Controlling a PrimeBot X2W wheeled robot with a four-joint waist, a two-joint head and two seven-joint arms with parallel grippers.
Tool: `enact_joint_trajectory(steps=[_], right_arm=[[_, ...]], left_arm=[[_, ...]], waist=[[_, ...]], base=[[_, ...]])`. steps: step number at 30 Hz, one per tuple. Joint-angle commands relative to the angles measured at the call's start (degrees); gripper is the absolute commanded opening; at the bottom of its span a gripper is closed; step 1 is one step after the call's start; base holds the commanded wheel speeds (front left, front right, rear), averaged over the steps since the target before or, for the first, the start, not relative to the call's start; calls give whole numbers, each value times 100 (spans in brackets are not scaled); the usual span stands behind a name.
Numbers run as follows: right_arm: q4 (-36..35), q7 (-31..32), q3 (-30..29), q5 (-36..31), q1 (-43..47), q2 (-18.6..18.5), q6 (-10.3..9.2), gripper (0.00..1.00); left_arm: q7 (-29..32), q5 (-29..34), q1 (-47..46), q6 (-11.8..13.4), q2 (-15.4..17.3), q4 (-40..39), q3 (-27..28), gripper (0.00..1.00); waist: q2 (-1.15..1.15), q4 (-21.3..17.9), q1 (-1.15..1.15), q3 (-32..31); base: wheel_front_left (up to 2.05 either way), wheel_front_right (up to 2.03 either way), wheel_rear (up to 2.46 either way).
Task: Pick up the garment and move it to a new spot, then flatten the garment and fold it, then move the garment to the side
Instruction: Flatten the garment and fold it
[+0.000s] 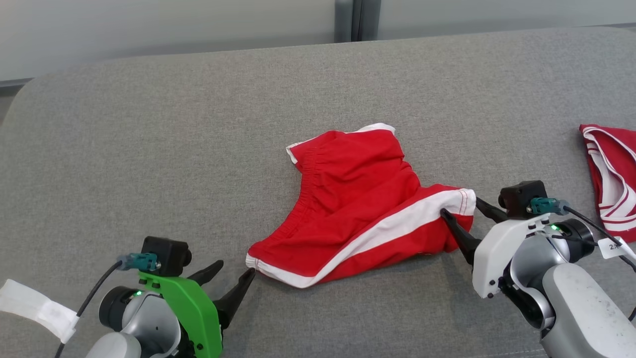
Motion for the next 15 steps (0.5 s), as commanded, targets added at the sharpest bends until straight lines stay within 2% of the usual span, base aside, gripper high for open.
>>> enact_joint_trajectory(steps=[1, 15], right_arm=[[-59, -15, 20, -19, -56, -58, -2, 100], [40, 14, 43, 55, -112, -48, -2, 100]], left_arm=[[-47, -32, -139, -23, 23, 65, -52, 100], [-205, -217, -500, -25, 111, 385, -428, 100]], waist=[[0, -12, 0, 20], [0, -50, 0, 168]], base=[[0, 0, 0], [0, 0, 0]])
